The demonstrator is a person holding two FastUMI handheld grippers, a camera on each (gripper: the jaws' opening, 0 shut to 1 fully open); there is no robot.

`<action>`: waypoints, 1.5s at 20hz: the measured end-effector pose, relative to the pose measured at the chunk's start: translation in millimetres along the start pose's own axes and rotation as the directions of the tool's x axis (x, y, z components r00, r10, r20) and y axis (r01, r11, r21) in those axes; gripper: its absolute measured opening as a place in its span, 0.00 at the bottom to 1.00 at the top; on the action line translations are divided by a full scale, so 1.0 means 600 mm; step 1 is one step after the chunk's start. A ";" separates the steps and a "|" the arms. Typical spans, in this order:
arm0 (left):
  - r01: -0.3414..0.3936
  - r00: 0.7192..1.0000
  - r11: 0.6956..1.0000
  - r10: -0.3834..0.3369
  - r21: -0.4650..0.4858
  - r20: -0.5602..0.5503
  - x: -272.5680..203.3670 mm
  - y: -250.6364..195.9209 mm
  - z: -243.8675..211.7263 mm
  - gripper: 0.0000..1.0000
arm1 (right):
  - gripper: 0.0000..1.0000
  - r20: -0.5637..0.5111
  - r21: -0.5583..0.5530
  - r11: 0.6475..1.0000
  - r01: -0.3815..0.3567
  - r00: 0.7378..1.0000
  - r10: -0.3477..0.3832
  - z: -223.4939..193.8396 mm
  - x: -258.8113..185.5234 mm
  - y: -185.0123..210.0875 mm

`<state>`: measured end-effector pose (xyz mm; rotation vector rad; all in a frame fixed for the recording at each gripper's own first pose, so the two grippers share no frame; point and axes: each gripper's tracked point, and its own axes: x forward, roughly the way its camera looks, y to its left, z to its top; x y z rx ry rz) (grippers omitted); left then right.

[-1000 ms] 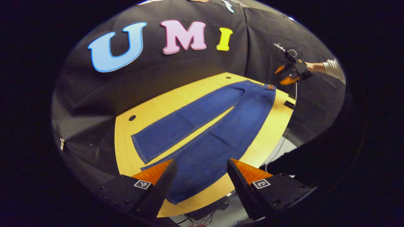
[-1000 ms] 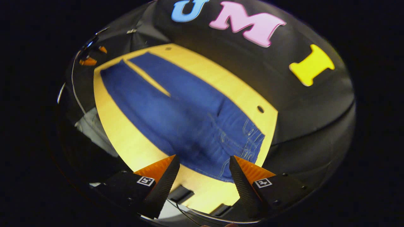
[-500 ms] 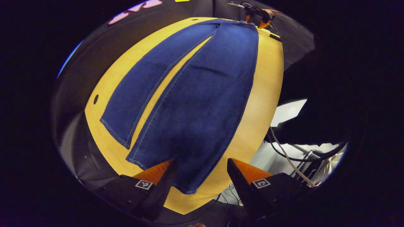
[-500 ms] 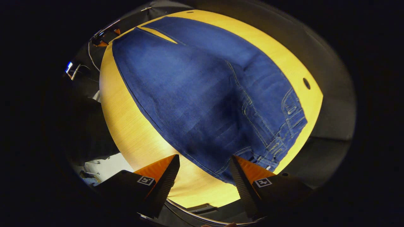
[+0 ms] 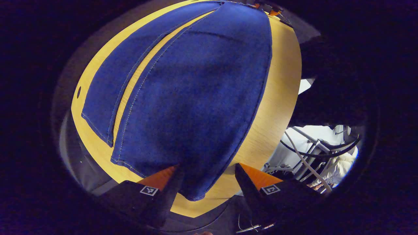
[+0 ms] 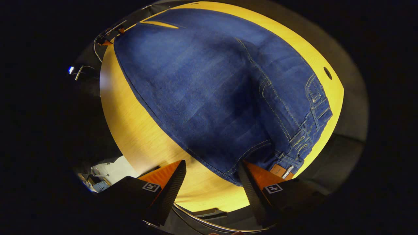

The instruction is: Grasp the waist and the cuffs of the jeans and fold them to make the two legs overlap; first hold the waist and fold one-third of the jeans toward the cuffs, then hold the cuffs and fold the remaining one-third in the same direction to finish folding.

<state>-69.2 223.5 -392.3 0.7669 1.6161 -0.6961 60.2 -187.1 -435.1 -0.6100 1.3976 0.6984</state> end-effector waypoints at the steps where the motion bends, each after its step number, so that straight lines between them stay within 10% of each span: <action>1: 0.000 1.000 1.000 0.000 0.008 -0.002 -0.001 -0.001 0.000 0.99 | 0.99 0.000 0.003 1.000 0.008 1.000 -0.008 0.003 0.004 -0.004; 11: -0.007 0.999 0.999 0.008 -0.033 0.041 0.004 -0.014 0.003 0.99 | 0.88 -0.039 0.214 0.974 0.067 0.997 -0.060 0.020 0.012 -0.021; 15: -0.024 0.998 0.990 0.031 -0.141 0.051 0.006 -0.036 -0.003 0.79 | 0.22 -0.025 0.357 0.923 0.145 0.989 -0.146 0.030 0.004 -0.057; 20: -0.025 0.998 0.987 0.035 -0.161 0.055 0.007 -0.030 0.001 0.80 | 0.22 -0.027 0.353 0.923 0.153 0.988 -0.153 0.024 0.012 -0.056; 25: -0.081 0.994 0.950 0.101 -0.303 0.051 0.002 0.010 0.008 0.06 | 0.20 -0.001 0.417 0.894 0.164 0.984 -0.180 0.031 0.004 -0.064; 30: -0.095 0.981 0.877 0.163 -0.470 0.106 -0.021 0.040 0.024 0.07 | 0.05 0.087 0.575 0.811 0.102 0.979 -0.185 0.030 0.004 -0.058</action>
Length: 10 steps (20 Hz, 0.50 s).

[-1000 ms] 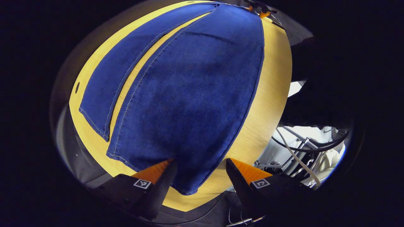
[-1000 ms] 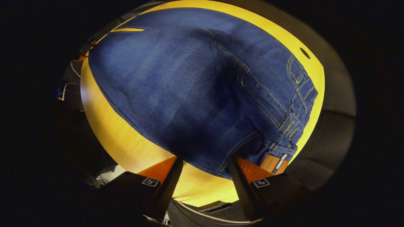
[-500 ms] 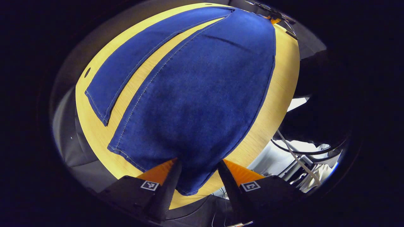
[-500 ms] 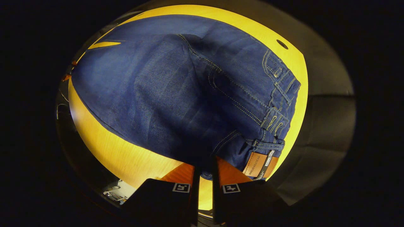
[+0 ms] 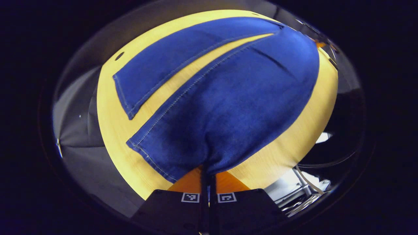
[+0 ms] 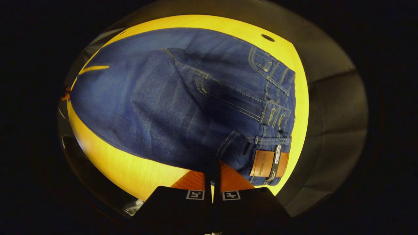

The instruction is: Grasp the waist and the cuffs of the jeans and fold them to make the two legs overlap; first hold the waist and fold one-third of the jeans toward the cuffs, then hold the cuffs and fold the remaining one-third in the same direction to finish folding.

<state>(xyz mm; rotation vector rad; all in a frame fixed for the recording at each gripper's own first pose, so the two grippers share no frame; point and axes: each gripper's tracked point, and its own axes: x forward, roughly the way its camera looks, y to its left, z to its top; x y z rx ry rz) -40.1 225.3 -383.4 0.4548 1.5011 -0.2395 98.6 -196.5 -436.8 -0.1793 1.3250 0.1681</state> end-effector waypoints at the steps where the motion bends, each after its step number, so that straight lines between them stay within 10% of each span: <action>1: -0.004 1.000 1.000 0.004 -0.028 -0.001 -0.014 0.010 0.004 0.06 | 0.05 0.026 0.027 0.999 -0.021 0.999 0.020 0.008 -0.011 0.002; 10: -0.002 0.988 0.963 0.043 -0.270 0.147 -0.089 0.139 0.172 0.06 | 0.05 0.379 0.150 0.986 -0.079 0.925 0.016 0.215 -0.170 -0.030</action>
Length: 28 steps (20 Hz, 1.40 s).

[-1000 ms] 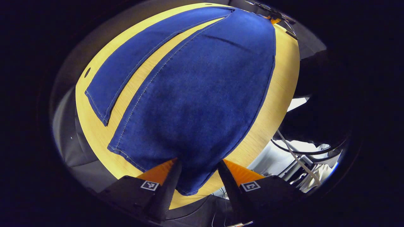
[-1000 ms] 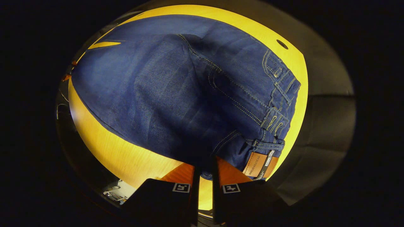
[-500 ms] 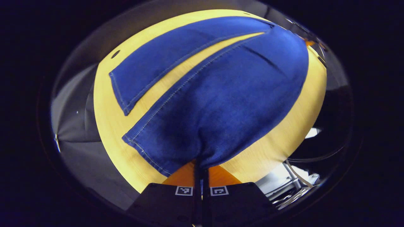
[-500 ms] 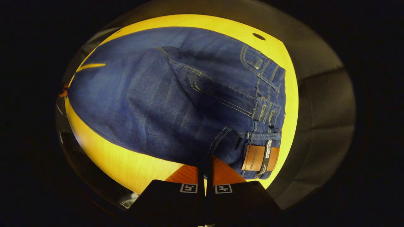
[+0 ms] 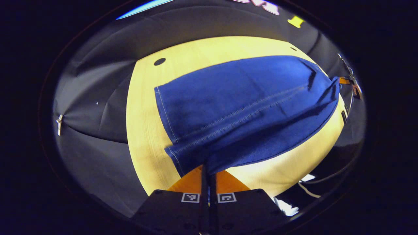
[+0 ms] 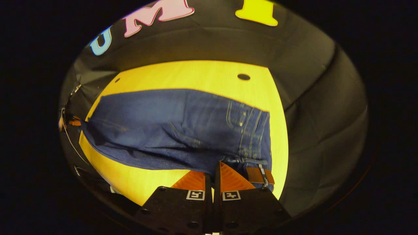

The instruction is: Grasp the waist and the cuffs of the jeans and fold them to make the two legs overlap; first hold the waist and fold one-third of the jeans toward the cuffs, then hold the cuffs and fold the remaining one-third in the same direction to finish folding.

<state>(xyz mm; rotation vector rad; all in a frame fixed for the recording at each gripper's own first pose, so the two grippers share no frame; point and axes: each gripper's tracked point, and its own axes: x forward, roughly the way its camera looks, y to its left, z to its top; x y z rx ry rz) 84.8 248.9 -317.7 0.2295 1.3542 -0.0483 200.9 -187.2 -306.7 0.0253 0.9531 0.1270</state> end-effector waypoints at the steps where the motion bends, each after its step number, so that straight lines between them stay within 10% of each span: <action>1: -0.019 1.000 1.000 0.019 -0.017 0.017 -0.002 0.011 0.027 0.05 | 0.05 0.035 -0.006 1.000 0.006 0.999 -0.005 0.036 -0.002 0.001; 7: -0.149 0.984 0.983 0.158 -0.111 0.080 0.028 0.074 0.186 0.05 | 0.05 0.132 0.012 0.998 0.064 0.989 -0.065 0.192 0.096 -0.014; 14: -0.245 0.969 0.956 0.242 -0.159 -0.042 0.163 0.112 0.212 0.07 | 0.05 0.032 0.136 0.983 0.122 0.991 -0.127 0.190 0.276 -0.030; 15: -0.306 0.952 0.939 0.305 -0.155 -0.036 0.169 0.131 0.217 0.09 | 0.09 0.022 0.157 0.981 0.115 0.993 -0.120 0.189 0.282 -0.028; 18: -0.429 0.893 0.883 0.446 -0.191 0.055 0.141 0.176 0.240 0.89 | 0.47 0.039 0.239 0.969 0.063 0.996 -0.075 0.203 0.306 -0.019; 19: -0.425 0.884 0.877 0.455 -0.224 0.106 0.130 0.175 0.248 0.99 | 0.48 0.044 0.266 0.963 0.046 0.997 -0.060 0.207 0.302 -0.017; 24: -0.307 0.864 0.906 0.394 -0.292 0.314 0.035 0.133 0.274 0.97 | 0.97 0.142 0.331 0.944 0.000 0.989 -0.050 0.258 0.237 -0.028; 28: -0.221 0.855 0.940 0.315 -0.260 0.412 -0.018 0.071 0.284 0.97 | 0.99 0.184 0.359 0.932 0.054 0.975 -0.127 0.266 0.141 -0.073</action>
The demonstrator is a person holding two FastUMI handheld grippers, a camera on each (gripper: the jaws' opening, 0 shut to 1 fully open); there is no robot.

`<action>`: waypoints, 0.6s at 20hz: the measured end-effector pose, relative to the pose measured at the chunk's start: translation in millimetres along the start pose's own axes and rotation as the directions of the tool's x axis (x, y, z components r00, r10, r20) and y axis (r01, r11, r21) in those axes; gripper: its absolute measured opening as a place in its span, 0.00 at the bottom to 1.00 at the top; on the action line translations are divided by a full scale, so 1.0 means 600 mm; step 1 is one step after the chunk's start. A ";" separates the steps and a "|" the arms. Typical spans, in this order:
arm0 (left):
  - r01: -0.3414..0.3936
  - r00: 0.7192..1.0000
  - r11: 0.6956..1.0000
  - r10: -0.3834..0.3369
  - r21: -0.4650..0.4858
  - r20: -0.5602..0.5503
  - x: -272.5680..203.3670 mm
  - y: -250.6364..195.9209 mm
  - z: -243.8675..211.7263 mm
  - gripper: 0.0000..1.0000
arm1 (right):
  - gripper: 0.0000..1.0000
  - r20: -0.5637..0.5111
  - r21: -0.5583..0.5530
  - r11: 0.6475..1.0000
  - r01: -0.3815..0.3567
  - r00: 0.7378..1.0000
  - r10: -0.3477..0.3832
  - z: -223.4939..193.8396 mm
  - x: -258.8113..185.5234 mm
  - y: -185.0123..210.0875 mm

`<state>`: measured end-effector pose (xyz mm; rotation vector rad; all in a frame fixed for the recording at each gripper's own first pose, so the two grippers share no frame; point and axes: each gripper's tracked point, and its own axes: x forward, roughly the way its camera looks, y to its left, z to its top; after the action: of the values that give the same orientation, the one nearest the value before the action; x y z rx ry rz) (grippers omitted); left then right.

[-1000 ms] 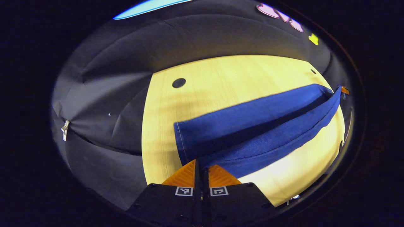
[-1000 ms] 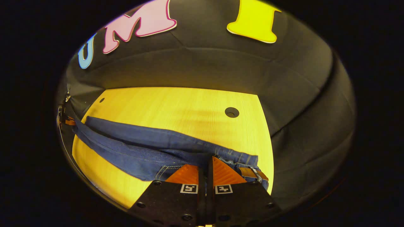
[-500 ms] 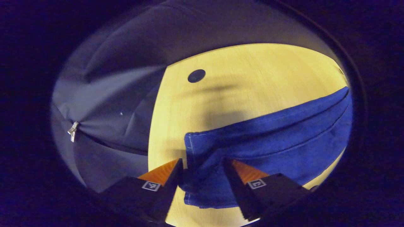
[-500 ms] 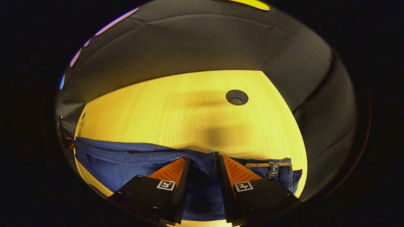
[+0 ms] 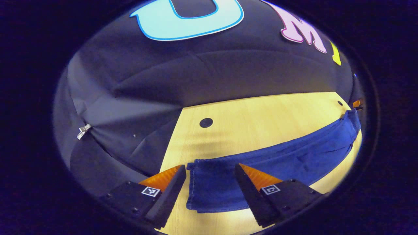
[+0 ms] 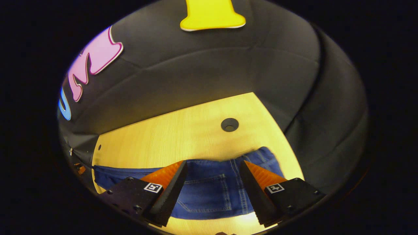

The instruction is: Grasp the waist and the cuffs of the jeans and fold them to make the two legs overlap; first hold the waist and fold one-third of the jeans toward the cuffs, then hold the cuffs and fold the remaining one-third in the same direction to finish folding.

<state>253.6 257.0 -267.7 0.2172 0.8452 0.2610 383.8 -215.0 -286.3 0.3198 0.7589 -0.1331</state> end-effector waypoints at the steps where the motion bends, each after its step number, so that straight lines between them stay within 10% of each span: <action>1: 0.025 1.000 1.000 -0.025 0.001 0.015 -0.016 -0.013 0.007 0.97 | 0.99 0.021 -0.001 0.999 0.042 0.999 -0.042 0.006 -0.022 -0.023; 6: 0.148 0.986 0.989 -0.148 0.008 0.076 -0.088 -0.073 0.013 0.97 | 0.99 -0.026 0.208 0.965 0.157 0.988 -0.155 -0.036 -0.074 -0.109; 12: 0.147 0.987 0.981 -0.154 0.123 0.046 -0.112 -0.096 -0.019 0.98 | 0.99 -0.186 0.466 0.846 0.261 0.963 -0.195 -0.130 -0.051 -0.138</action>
<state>210.4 182.5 -244.4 0.2700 0.8188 0.0623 291.6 -267.2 -337.8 0.7255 0.8902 -0.5415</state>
